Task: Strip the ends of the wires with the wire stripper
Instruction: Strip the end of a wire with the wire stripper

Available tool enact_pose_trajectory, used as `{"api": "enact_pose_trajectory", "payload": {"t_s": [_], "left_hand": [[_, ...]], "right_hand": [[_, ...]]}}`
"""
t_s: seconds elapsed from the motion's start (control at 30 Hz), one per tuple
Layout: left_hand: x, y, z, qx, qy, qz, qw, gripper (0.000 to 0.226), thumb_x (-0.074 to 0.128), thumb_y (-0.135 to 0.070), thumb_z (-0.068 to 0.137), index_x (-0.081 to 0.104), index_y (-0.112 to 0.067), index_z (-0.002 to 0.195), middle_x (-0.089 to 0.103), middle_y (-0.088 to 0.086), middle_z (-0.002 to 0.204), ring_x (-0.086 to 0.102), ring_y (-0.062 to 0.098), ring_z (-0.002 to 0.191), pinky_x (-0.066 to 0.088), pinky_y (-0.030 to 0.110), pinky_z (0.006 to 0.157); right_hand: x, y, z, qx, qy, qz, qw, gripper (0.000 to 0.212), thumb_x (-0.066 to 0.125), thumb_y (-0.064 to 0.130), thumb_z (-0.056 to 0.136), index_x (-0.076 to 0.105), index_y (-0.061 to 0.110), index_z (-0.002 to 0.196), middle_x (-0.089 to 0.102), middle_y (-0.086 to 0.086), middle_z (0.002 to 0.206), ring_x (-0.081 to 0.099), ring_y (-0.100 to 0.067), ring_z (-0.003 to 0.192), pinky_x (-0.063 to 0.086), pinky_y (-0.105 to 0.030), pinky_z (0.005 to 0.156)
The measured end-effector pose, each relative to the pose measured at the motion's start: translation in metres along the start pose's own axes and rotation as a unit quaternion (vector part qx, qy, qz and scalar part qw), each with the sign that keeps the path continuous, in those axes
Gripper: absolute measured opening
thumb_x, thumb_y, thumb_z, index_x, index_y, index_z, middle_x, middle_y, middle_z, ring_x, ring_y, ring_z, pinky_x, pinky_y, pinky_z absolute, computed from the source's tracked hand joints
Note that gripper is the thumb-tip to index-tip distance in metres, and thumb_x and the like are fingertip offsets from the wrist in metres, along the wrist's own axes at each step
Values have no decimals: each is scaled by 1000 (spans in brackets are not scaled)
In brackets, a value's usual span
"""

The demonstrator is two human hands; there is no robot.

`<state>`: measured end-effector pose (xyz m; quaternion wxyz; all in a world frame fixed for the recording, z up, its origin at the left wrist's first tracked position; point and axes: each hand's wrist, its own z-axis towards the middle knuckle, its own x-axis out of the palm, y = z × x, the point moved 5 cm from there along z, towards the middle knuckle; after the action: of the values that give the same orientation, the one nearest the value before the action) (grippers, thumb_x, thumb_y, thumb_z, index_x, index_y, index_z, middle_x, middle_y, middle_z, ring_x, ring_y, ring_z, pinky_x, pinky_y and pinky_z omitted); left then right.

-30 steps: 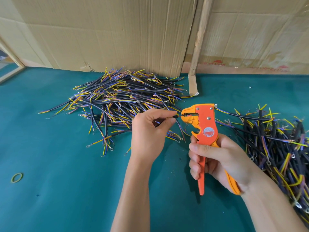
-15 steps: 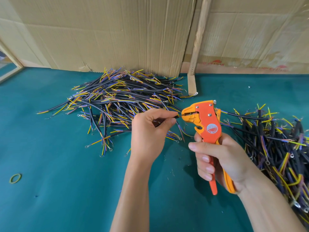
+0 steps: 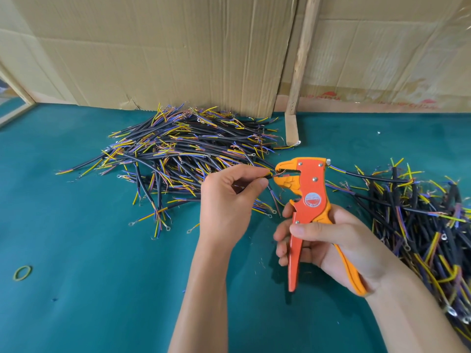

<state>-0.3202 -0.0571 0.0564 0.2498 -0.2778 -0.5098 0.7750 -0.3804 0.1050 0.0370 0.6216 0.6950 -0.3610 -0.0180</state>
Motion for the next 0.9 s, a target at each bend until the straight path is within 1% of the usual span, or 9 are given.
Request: {"api": "enact_pose_trajectory", "payload": {"t_s": [0.1, 0.17, 0.37, 0.6, 0.7, 0.8, 0.9], "left_hand": [[1, 0, 1, 2, 0, -2, 1000, 19, 77, -2, 84, 80, -20, 90, 76, -9, 77, 66, 4, 70, 52, 22, 70], [1, 1, 0, 4, 2, -6, 1000, 20, 77, -2, 85, 79, -21, 90, 76, -9, 77, 65, 5, 70, 52, 24, 70], [3, 2, 1, 4, 7, -14, 1000, 18, 75, -2, 86, 78, -18, 92, 75, -6, 77, 66, 9, 71, 53, 26, 72], [4, 3, 1, 6, 16, -13, 1000, 16, 74, -2, 87, 78, -14, 95, 76, -5, 79, 66, 7, 72, 52, 26, 74], [4, 2, 1, 8, 19, -11, 1000, 16, 73, -1, 88, 79, -14, 95, 76, -6, 81, 67, 7, 74, 53, 26, 75], [4, 0, 1, 13, 23, -8, 1000, 19, 73, 0, 88, 78, -18, 93, 77, -7, 80, 67, 6, 73, 54, 26, 75], [4, -1, 0, 17, 24, -5, 1000, 23, 72, 0, 88, 78, -22, 92, 76, -8, 79, 66, 7, 73, 55, 28, 75]], "right_hand": [[4, 2, -1, -7, 9, 1, 1000, 27, 81, 5, 71, 71, 7, 96, 64, -29, 86, 63, -40, 70, 57, -48, 65], [5, 2, 0, -10, 6, 4, 1000, 20, 76, 3, 74, 71, 8, 93, 62, -26, 82, 62, -39, 68, 57, -47, 64], [8, 1, 1, -9, 2, 12, 1000, 10, 73, 6, 77, 70, 9, 86, 56, -20, 73, 58, -35, 59, 55, -43, 57], [8, 0, 2, -11, 11, 25, 1000, 13, 76, 11, 80, 66, 7, 86, 53, -18, 72, 55, -33, 58, 53, -43, 55], [8, 0, 2, -10, 29, 31, 999, 19, 79, 14, 77, 66, 7, 88, 55, -18, 74, 57, -33, 59, 53, -43, 57], [8, 0, 1, -7, 41, 32, 999, 21, 79, 16, 76, 67, 8, 91, 57, -18, 75, 58, -33, 60, 54, -44, 58], [7, 0, 1, -5, 41, 29, 999, 16, 78, 14, 80, 67, 8, 90, 56, -17, 74, 58, -33, 60, 54, -43, 58]]}}
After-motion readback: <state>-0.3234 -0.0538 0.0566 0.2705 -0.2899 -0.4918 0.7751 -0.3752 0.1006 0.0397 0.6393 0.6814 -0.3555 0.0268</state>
